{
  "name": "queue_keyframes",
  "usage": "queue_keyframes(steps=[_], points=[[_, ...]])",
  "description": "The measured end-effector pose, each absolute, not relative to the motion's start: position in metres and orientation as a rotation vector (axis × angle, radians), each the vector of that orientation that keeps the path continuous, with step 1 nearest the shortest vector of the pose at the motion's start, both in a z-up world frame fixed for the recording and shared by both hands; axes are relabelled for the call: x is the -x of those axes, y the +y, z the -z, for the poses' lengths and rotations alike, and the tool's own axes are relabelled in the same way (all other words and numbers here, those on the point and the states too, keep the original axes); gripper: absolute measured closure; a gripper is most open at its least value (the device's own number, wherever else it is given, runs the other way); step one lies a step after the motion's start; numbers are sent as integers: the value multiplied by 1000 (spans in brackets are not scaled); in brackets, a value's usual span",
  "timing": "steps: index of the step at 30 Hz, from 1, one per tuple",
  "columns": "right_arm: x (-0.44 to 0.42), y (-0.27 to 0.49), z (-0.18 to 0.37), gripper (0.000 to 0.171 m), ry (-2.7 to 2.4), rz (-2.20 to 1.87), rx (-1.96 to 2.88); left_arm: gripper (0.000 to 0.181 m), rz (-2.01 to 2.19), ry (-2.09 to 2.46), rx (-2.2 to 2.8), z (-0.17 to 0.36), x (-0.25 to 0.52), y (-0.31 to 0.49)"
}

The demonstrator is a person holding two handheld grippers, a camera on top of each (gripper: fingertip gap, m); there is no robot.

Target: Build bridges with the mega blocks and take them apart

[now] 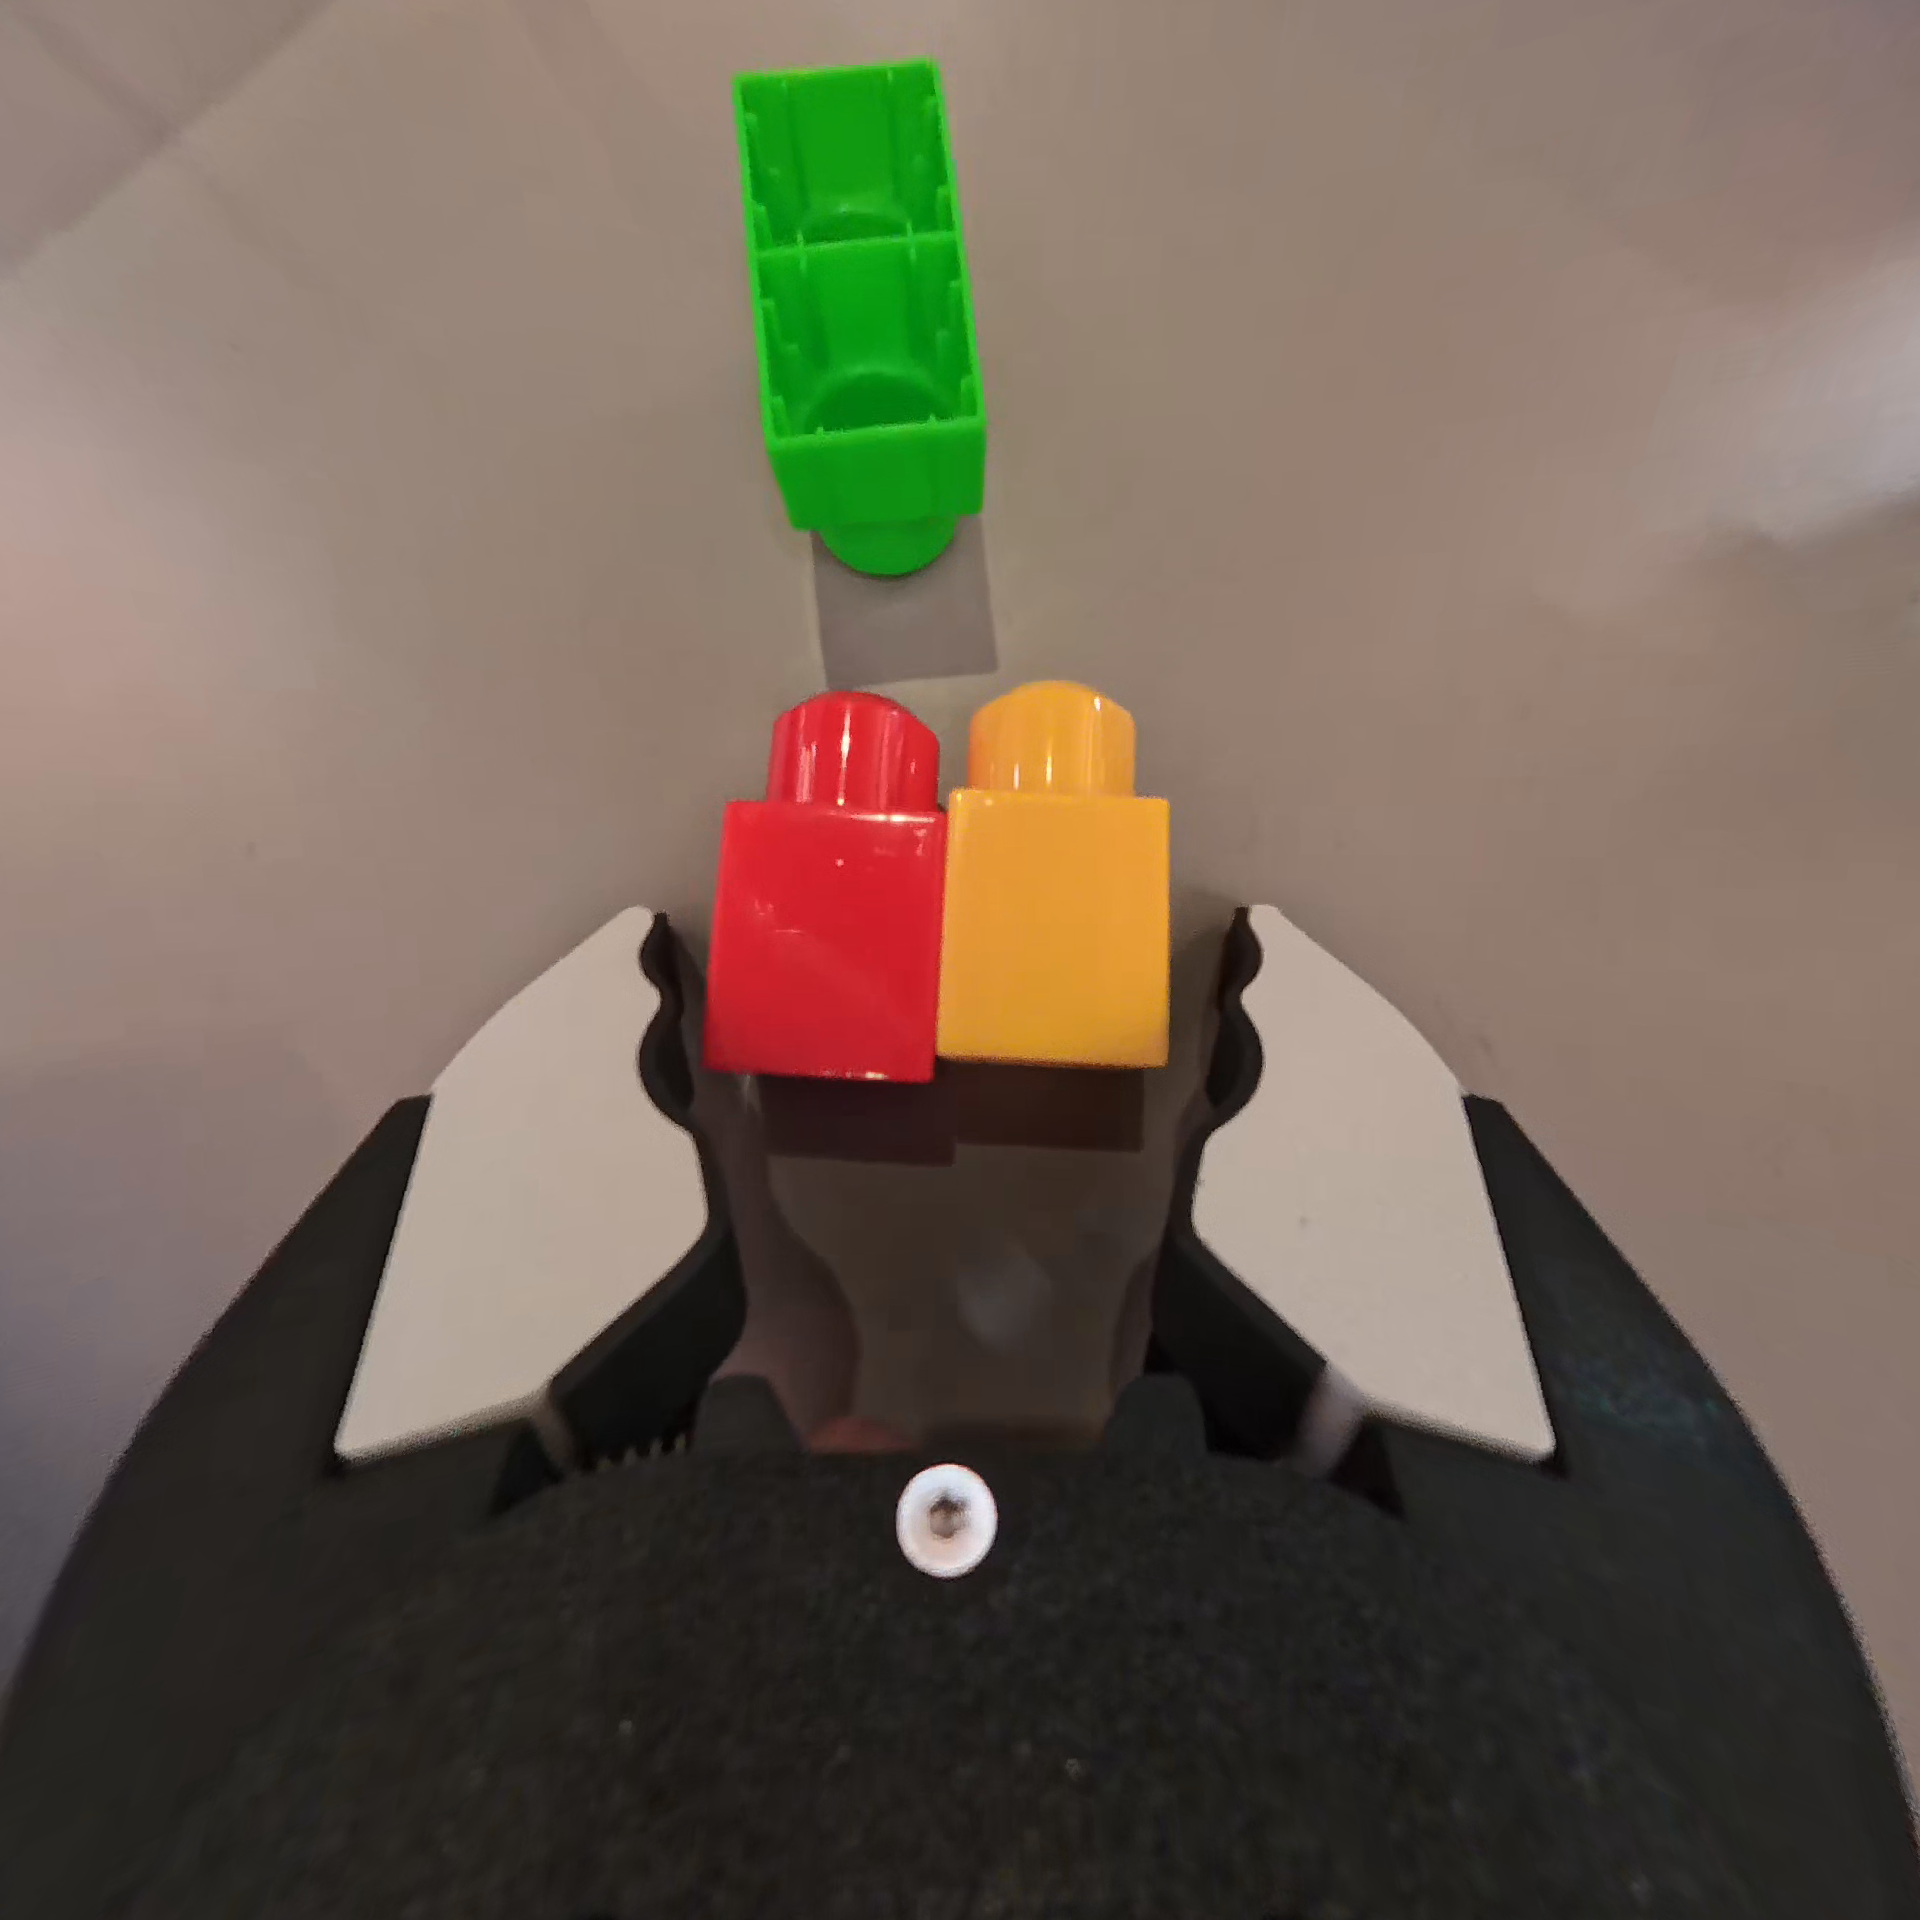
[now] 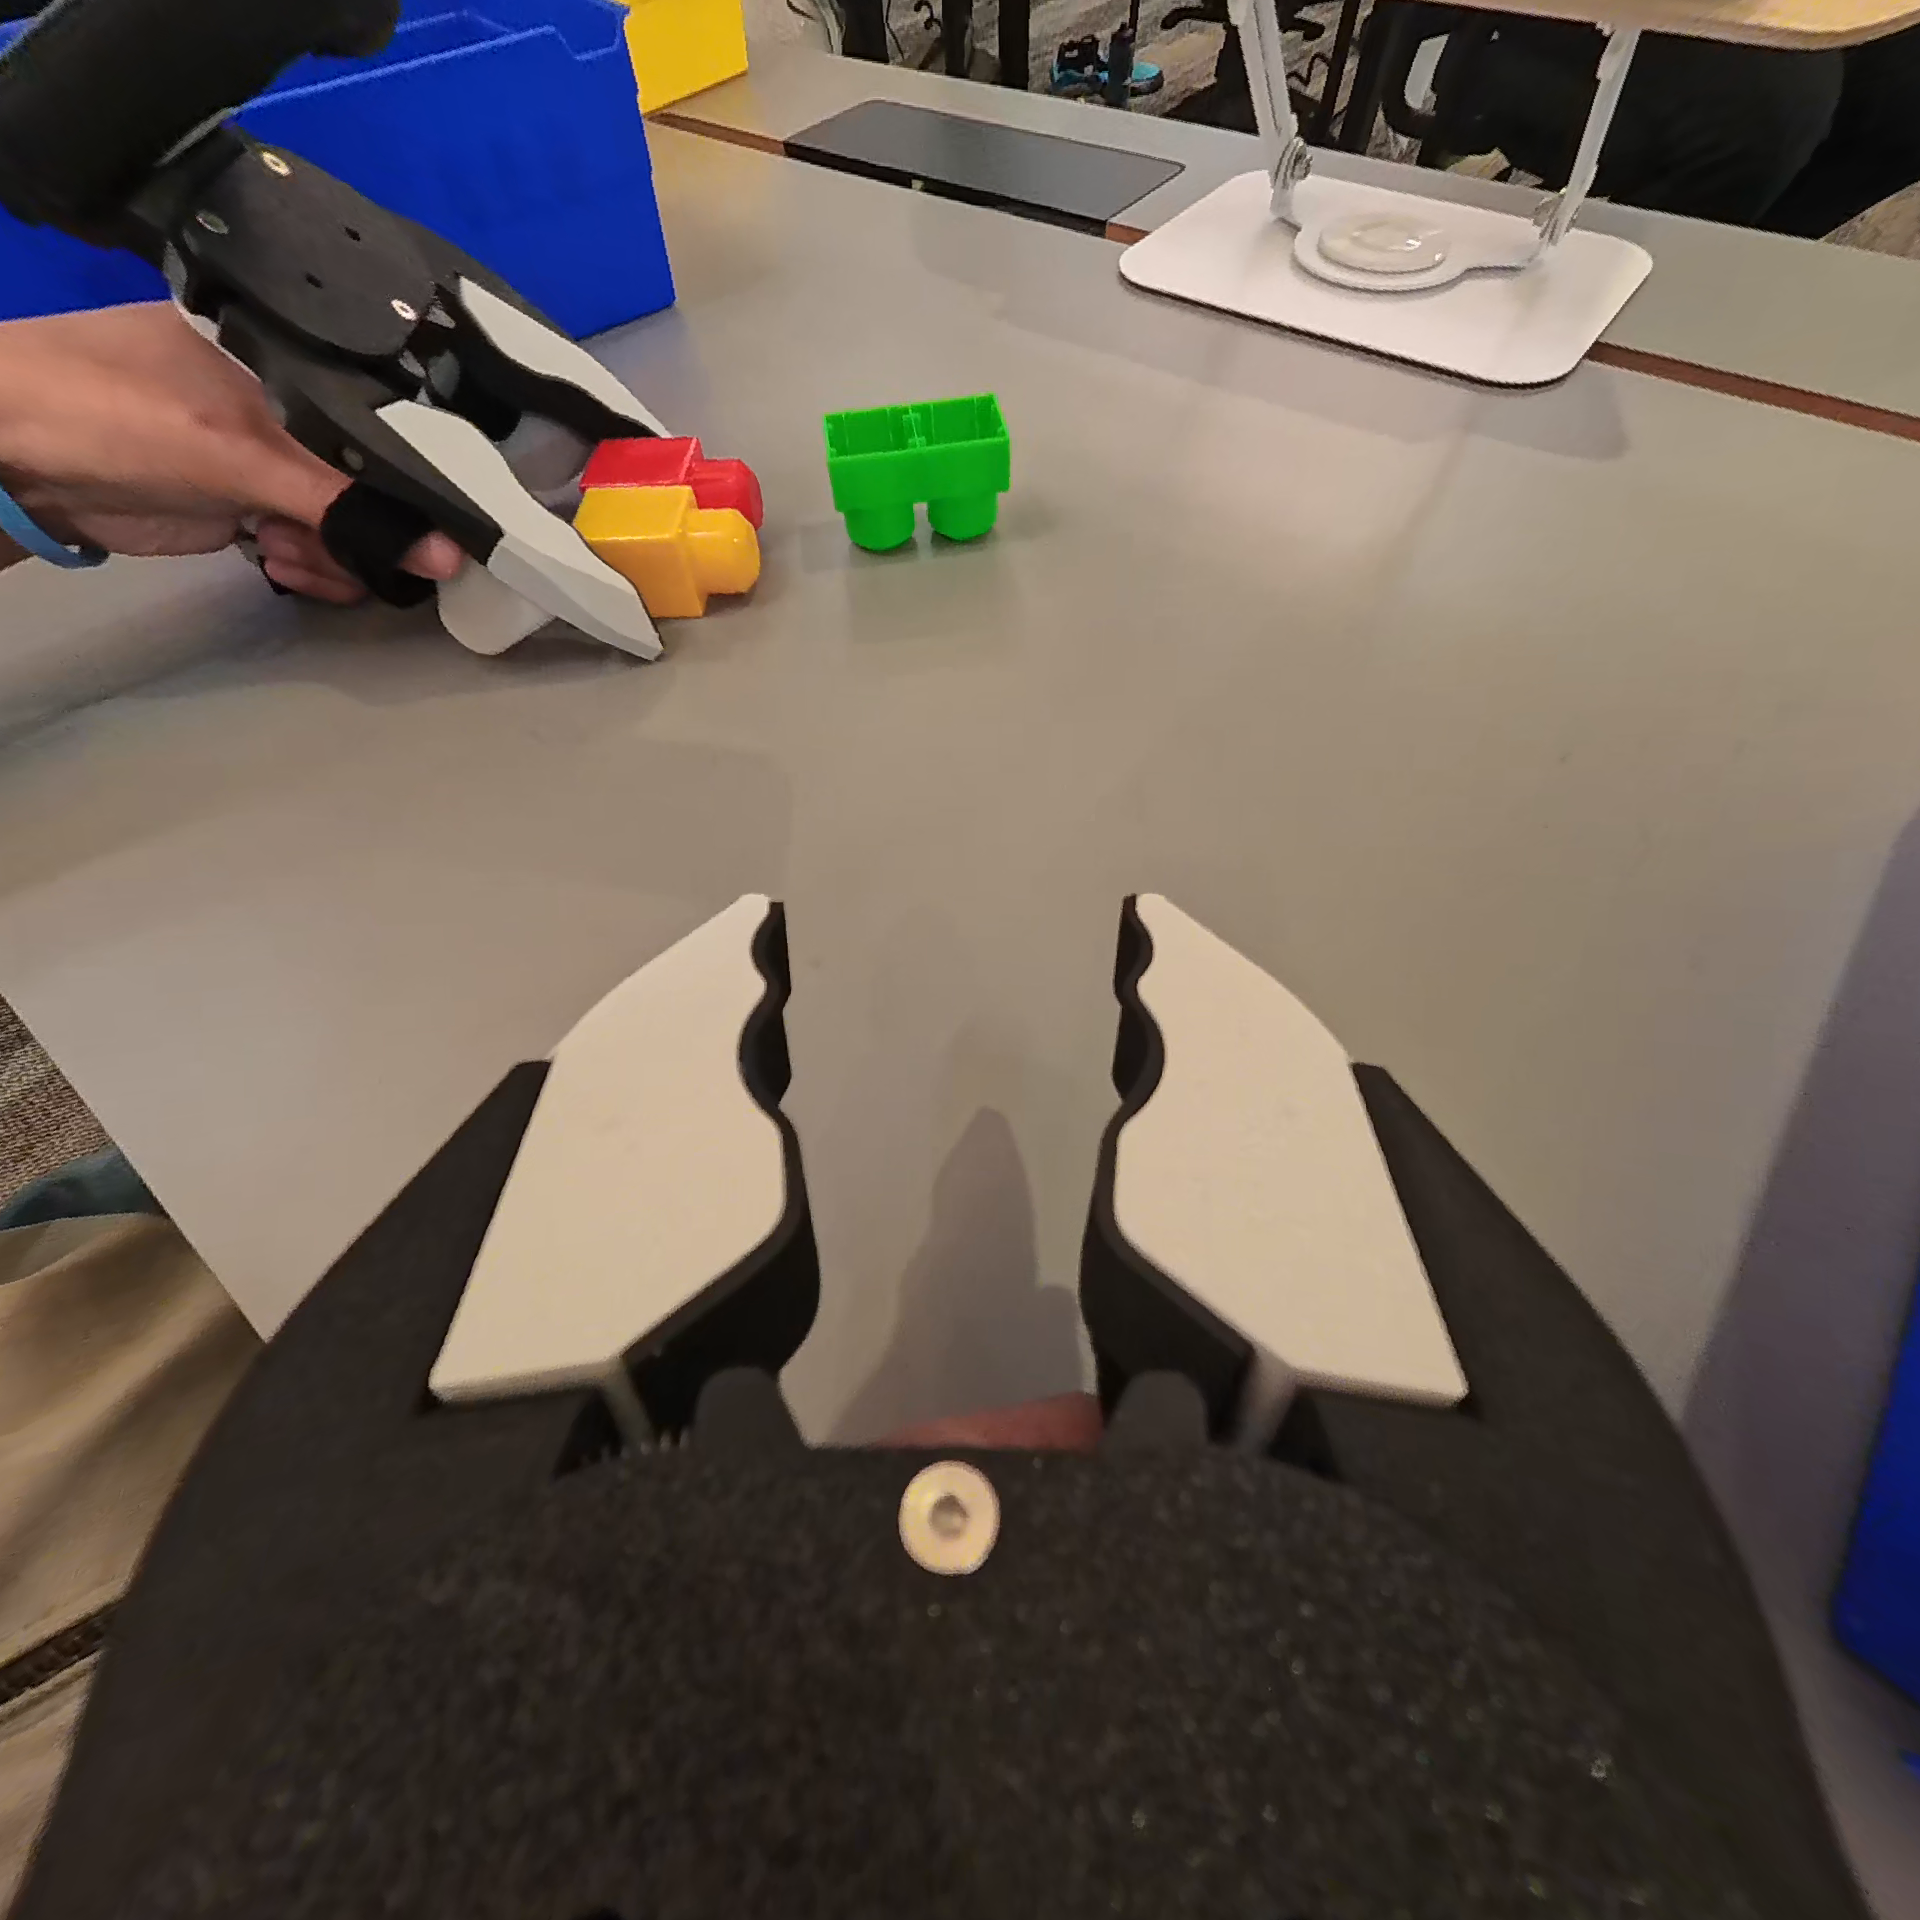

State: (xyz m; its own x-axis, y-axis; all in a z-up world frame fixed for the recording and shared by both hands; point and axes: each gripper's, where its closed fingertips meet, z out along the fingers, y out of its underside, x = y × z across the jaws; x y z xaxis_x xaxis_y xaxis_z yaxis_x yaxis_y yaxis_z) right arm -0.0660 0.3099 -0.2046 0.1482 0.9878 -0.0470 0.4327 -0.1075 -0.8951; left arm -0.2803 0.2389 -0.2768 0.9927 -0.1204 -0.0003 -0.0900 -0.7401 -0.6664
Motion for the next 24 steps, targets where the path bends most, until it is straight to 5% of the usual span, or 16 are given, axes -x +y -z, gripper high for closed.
queue_keyframes(steps=[24], points=[[65,312,206,111,-1384,-919,1668,93,54,144,2398,276,276,248]])
